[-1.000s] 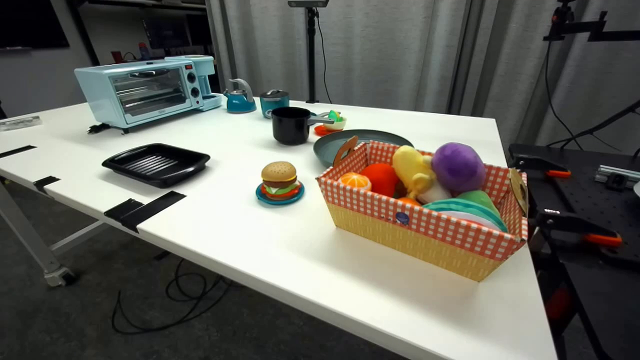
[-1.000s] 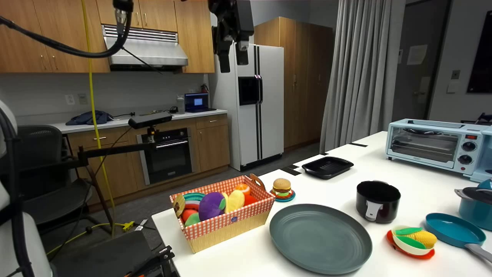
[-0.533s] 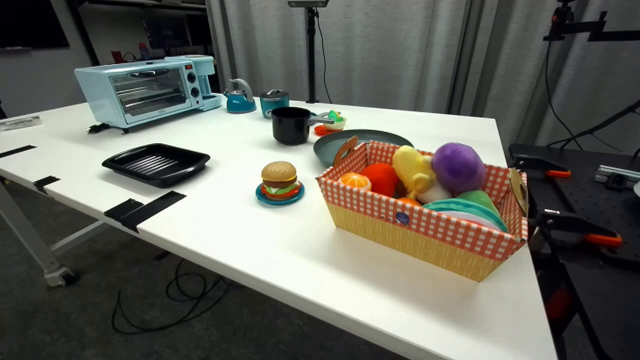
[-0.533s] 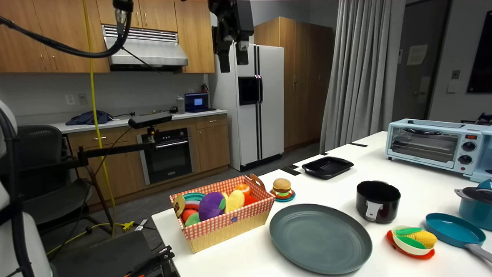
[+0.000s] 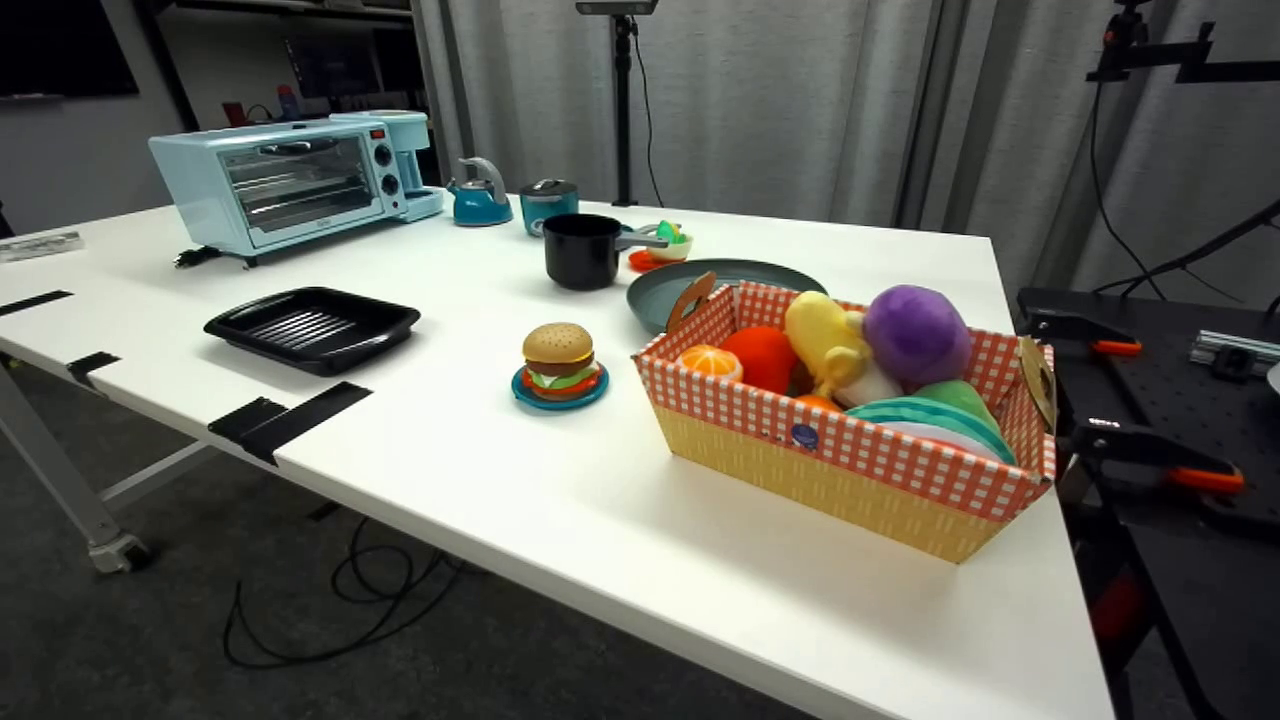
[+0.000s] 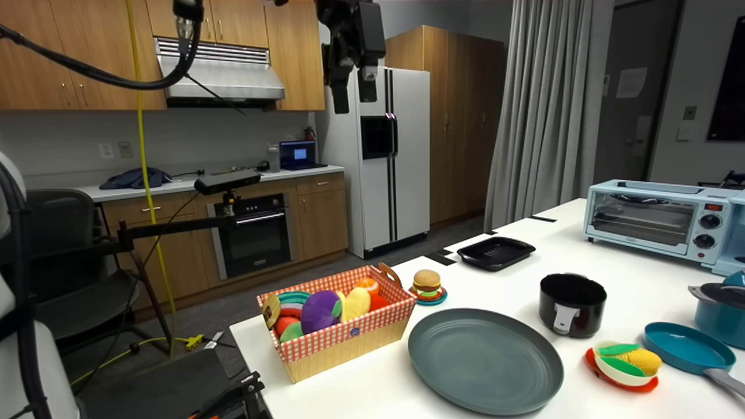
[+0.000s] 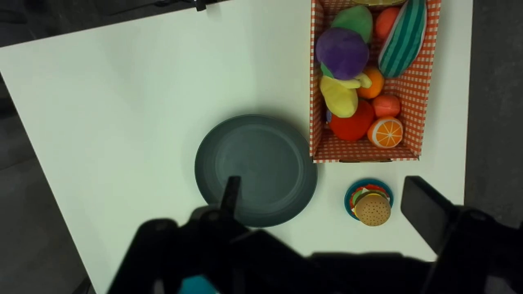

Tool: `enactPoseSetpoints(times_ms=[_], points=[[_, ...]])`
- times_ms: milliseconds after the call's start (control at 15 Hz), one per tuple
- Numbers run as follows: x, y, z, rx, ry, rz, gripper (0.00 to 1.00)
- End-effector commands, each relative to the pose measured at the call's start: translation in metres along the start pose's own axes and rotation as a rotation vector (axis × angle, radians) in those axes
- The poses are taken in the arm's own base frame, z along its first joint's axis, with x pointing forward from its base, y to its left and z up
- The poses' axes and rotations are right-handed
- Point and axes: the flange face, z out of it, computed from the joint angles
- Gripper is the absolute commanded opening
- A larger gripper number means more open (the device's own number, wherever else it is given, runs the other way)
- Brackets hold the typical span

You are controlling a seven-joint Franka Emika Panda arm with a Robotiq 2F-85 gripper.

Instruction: Remove the purple toy from the basket and place it on the grey plate

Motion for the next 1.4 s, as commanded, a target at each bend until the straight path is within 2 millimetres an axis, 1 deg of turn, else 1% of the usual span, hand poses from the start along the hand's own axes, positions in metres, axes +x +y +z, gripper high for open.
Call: enactPoseSetpoints(times_ms=[0, 267, 467, 667, 1067, 1333], points=[[0.005, -0.008, 0.01, -0.012, -0.006, -0.032, 1.0], [0.006, -0.027, 0.029, -0.014, -0.04, -0.088, 1.0], [0.001, -0.046, 0.043, -0.002, -0.057, -0.133, 1.0], [-0.006, -0.058, 0.058, 0.03, -0.059, -0.152, 1.0], [-0.018, -0.063, 0.095, 0.09, -0.064, -0.136, 1.0], [-0.024, -0.069, 0.128, 0.1, -0.064, -0.154, 1.0]])
